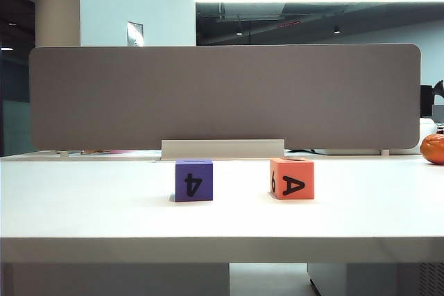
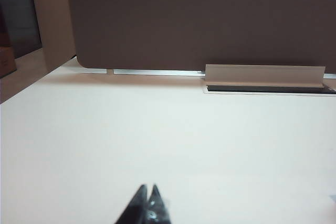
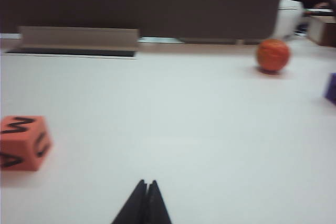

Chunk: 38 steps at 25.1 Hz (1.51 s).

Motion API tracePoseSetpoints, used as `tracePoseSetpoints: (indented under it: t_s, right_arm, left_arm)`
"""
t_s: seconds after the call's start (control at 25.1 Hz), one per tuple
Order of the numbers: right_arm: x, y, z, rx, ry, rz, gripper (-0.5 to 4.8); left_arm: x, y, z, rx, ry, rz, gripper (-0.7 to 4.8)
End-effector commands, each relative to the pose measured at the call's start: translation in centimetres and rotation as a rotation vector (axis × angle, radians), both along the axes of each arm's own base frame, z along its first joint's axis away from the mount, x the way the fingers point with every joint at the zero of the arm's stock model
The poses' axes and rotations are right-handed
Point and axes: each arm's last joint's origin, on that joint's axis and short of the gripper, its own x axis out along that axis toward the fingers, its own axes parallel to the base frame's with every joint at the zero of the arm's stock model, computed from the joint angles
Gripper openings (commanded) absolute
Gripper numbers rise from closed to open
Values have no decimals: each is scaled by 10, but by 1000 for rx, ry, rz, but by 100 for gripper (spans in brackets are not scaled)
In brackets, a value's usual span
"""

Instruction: Stack one letter block on top of another letter block.

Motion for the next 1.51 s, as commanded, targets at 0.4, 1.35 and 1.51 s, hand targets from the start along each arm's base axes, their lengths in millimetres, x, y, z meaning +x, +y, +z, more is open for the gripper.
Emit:
tracePoseSetpoints:
  t_s: [0.4, 1.35, 1.51]
  right_arm:
    - [-3, 12, -10, 114, 116, 414, 0]
    - [-4, 13, -10, 138, 119, 439, 0]
    - [-4, 13, -10, 138, 119, 439, 0]
  left_arm:
    - [0, 0, -4, -8, 47, -5, -6]
    - [13, -10, 66, -174, 97, -360, -6]
    - [38, -13, 83, -203, 195, -465, -6]
